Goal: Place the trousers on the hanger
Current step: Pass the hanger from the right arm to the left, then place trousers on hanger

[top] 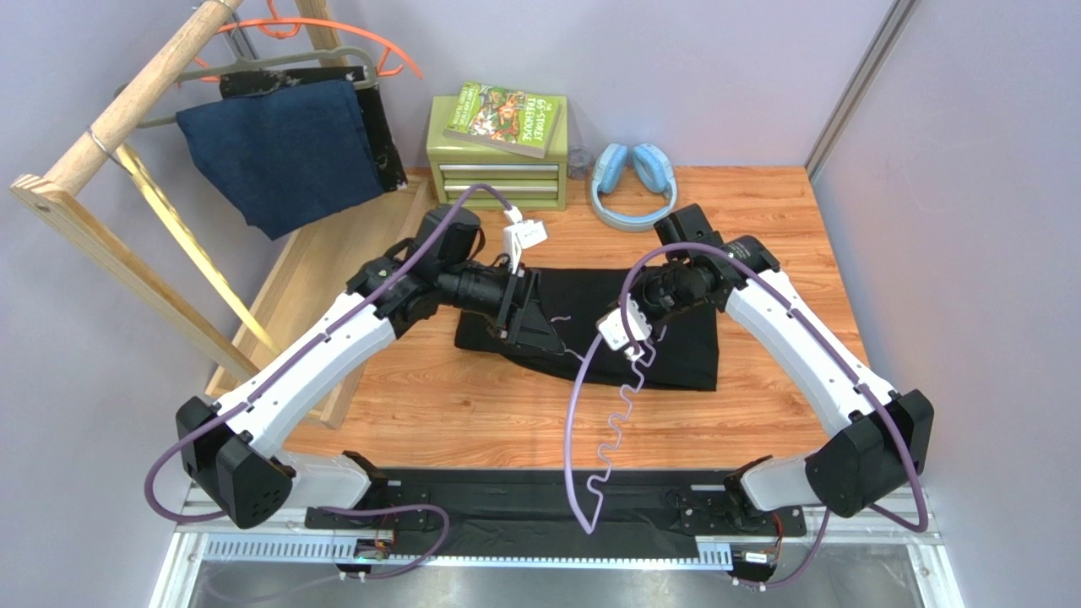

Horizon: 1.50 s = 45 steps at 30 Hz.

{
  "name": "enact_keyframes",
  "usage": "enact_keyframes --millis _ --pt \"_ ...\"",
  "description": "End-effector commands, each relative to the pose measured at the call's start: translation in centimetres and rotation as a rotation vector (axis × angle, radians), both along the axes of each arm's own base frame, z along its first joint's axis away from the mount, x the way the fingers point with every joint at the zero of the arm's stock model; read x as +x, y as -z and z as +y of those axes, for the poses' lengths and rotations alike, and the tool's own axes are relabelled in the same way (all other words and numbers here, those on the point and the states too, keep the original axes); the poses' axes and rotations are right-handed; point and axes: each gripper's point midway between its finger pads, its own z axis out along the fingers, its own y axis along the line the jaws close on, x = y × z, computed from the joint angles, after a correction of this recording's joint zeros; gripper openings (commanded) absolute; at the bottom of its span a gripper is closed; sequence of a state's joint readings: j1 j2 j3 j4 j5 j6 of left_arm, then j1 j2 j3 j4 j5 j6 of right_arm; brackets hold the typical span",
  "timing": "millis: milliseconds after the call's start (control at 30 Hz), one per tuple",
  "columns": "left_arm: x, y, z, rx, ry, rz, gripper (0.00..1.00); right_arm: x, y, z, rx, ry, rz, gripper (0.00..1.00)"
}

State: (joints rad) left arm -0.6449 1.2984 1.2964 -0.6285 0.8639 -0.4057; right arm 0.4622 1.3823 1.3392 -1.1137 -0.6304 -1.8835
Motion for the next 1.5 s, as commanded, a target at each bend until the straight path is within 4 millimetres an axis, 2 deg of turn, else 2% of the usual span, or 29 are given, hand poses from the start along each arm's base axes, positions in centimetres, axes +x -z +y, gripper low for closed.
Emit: enact_keyframes --millis 0,67,167,200,233,300,400,433,500,533,567,667,733,767,833,867,933,1000,1033,1067,1133,1167,1267,1300,1467 --pt "1.2 2.4 -0.6 0.065 -0.085 0.042 0.62 0.6 -1.8 0.8 0.026 -0.025 -0.049 0.0" --pt "1.7 3.1 -1.1 0.068 -0.106 0.071 0.56 0.6 -1.8 1.0 0.026 -0.031 -0.054 0.0" --pt "2.4 3.5 -1.8 0.058 -0.114 0.098 0.36 0.8 -1.7 1.3 0.03 -0.017 -0.043 0.0" --pt "2.3 3.5 -2.1 0.051 -0.104 0.104 0.22 0.9 -1.6 1.3 0.025 -0.015 -0.041 0.0" --pt "2.5 3.7 -2.3 0.055 -0.107 0.118 0.15 1.1 -1.5 1.3 0.02 -0.005 -0.042 0.0" --pt "2.7 3.9 -2.4 0.051 -0.106 0.131 0.0 1.4 -1.1 1.1 0.012 0.016 -0.036 0.06" --pt "2.9 4.6 -2.4 0.049 -0.127 0.165 0.0 2.2 -0.8 0.7 -0.002 0.067 -0.054 0.28" --pt "3.0 4.5 -2.2 0.041 -0.148 0.181 0.0 2.9 -0.5 0.4 -0.001 0.128 -0.047 0.51" --pt "4.3 5.5 -1.3 0.028 -0.226 0.224 0.0 3.6 -0.5 -0.1 0.005 0.201 -0.055 0.67" --pt "4.8 5.3 -0.9 0.004 -0.256 0.224 0.0 3.9 -0.3 -0.5 0.009 0.233 -0.051 0.94" --pt "6.3 5.8 -0.2 -0.029 -0.31 0.218 0.0 4.3 -0.3 -1.4 0.02 0.286 -0.03 1.0" --pt "8.7 5.6 0.3 -0.121 -0.387 0.252 0.0 4.6 -0.6 -3.4 0.059 0.435 0.047 1.0" --pt "9.8 4.7 -0.1 -0.197 -0.411 0.233 0.0 4.4 -1.3 -4.3 0.105 0.489 0.081 1.0" --pt "10.3 5.0 -0.1 -0.202 -0.434 0.23 0.0 4.7 -1.1 -5.7 0.12 0.55 0.104 1.0" --pt "11.0 5.0 -0.5 -0.227 -0.449 0.246 0.0 4.4 -1.7 -6.9 0.176 0.643 0.168 1.0" --pt "11.5 5.2 -0.5 -0.219 -0.463 0.247 0.0 4.7 -1.7 -8.2 0.196 0.708 0.192 1.0" --pt "12.3 6.0 -0.8 -0.209 -0.469 0.242 0.0 4.8 -1.6 -9.2 0.256 0.835 0.312 1.0" --pt "13.1 6.6 -0.9 -0.202 -0.482 0.259 0.0 5.5 -1.4 -11.2 0.304 0.961 0.408 1.0" --pt "13.8 7.0 -1.2 -0.201 -0.482 0.271 0.0 5.5 -0.6 -11.4 0.334 1.03 0.523 1.0" --pt "14.1 7.4 -1.2 -0.199 -0.485 0.283 0.0 6.0 -0.2 -13.1 0.368 1.114 0.579 1.0" --pt "15.1 8.1 -1.4 -0.201 -0.5 0.301 0.0 6.1 0.4 -13.6 0.419 1.211 0.733 0.99" --pt "15.5 8.2 -1.4 -0.202 -0.506 0.305 0.0 6.5 1.4 -14.5 0.429 1.27 0.803 0.99" --pt "16.5 9.0 -1.5 -0.191 -0.51 0.308 0.0 7.0 3.1 -15.5 0.458 1.406 0.974 0.96" --pt "16.7 9.3 -1.4 -0.184 -0.511 0.314 0.0 7.3 4.5 -15.8 0.443 1.452 1.043 0.95" --pt "17.6 12.1 -0.7 -0.13 -0.538 0.363 0.0 8.1 8.4 -17.7 0.463 1.658 1.289 0.93"
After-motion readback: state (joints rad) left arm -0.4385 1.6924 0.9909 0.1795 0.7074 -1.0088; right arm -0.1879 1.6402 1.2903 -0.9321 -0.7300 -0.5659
